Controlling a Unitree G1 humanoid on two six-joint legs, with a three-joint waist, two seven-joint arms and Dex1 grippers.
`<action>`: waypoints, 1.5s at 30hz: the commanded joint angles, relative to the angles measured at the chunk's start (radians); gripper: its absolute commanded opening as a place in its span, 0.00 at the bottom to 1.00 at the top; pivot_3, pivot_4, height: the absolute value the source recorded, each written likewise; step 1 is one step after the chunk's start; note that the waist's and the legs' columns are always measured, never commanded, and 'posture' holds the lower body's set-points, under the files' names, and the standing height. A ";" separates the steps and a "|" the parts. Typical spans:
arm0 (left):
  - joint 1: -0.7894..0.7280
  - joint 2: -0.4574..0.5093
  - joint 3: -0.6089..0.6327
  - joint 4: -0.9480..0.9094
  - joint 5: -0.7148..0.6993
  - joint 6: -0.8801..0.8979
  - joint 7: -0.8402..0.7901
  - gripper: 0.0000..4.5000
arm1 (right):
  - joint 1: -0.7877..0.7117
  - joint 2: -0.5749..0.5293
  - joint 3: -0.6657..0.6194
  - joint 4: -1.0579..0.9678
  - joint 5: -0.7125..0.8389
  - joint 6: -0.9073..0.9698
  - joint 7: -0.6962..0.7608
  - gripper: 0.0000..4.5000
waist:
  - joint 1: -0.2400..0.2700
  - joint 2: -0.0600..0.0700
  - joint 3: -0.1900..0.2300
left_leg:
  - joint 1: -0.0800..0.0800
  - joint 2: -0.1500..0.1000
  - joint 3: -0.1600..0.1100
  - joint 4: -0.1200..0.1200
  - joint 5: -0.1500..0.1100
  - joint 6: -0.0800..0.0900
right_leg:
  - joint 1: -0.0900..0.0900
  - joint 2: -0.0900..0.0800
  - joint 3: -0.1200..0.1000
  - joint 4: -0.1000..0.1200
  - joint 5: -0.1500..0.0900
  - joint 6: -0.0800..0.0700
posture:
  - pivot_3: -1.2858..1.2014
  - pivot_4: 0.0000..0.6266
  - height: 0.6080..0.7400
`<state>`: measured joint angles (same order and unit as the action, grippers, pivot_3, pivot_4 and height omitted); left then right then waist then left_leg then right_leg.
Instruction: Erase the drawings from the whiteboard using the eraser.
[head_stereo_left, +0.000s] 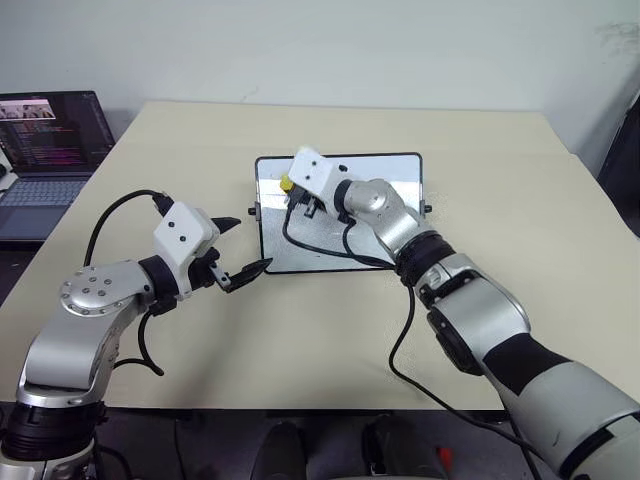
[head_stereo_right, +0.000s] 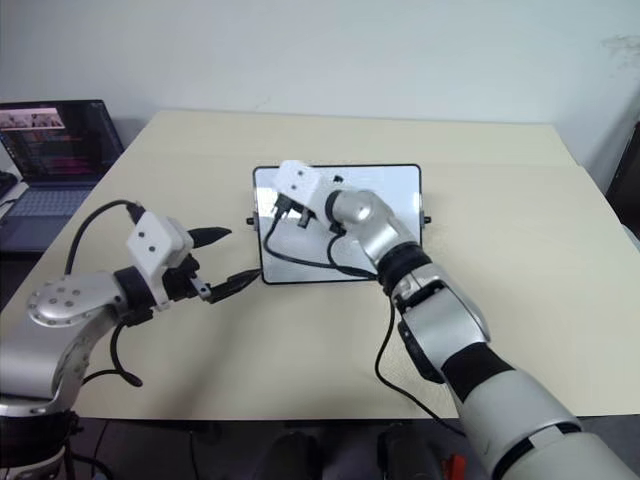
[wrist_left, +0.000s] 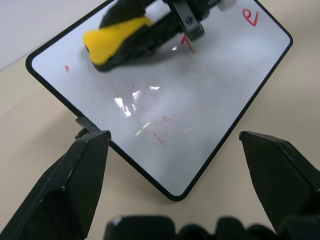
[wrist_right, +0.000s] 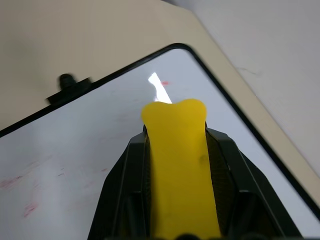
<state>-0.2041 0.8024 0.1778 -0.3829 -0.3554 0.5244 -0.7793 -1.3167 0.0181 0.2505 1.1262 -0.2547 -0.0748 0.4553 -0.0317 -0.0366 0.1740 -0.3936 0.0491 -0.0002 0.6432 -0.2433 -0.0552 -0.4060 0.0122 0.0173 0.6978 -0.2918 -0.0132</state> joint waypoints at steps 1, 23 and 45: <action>-0.012 0.009 0.007 -0.010 -0.008 -0.008 -0.008 1.00 | 0.012 -0.015 0.021 0.030 -0.020 0.033 0.049 0.26 | 0.000 0.000 0.000 | 0.000 0.000 0.000 0.000 0.000 0.000 | 0.000 0.000 0.000 0.000 0.000 0.000 | 0.52 0.24 1.00; -0.003 0.007 0.016 -0.014 -0.016 -0.001 -0.007 1.00 | 0.044 -0.024 0.067 0.002 -0.039 0.015 0.121 0.26 | -0.001 0.000 0.000 | 0.001 0.000 0.001 -0.001 0.001 0.001 | 0.000 0.000 0.000 0.000 0.000 0.000 | 0.52 0.24 1.00; 0.039 0.020 0.038 -0.053 -0.048 0.028 -0.009 1.00 | -0.014 0.014 0.111 -0.024 -0.079 -0.051 0.027 0.26 | -0.001 0.001 0.002 | -0.005 0.001 0.000 -0.002 0.000 0.000 | -0.005 0.000 0.000 -0.002 0.000 -0.001 | 0.52 0.24 1.00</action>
<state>-0.1632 0.8052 0.1894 -0.3903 -0.3851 0.5494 -0.7804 -1.3228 0.0413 0.3588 1.0785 -0.3194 -0.1340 0.4858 -0.0327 -0.0360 0.1759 -0.3985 0.0501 -0.0002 0.6406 -0.2433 -0.0552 -0.4109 0.0127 0.0174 0.6952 -0.2922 -0.0145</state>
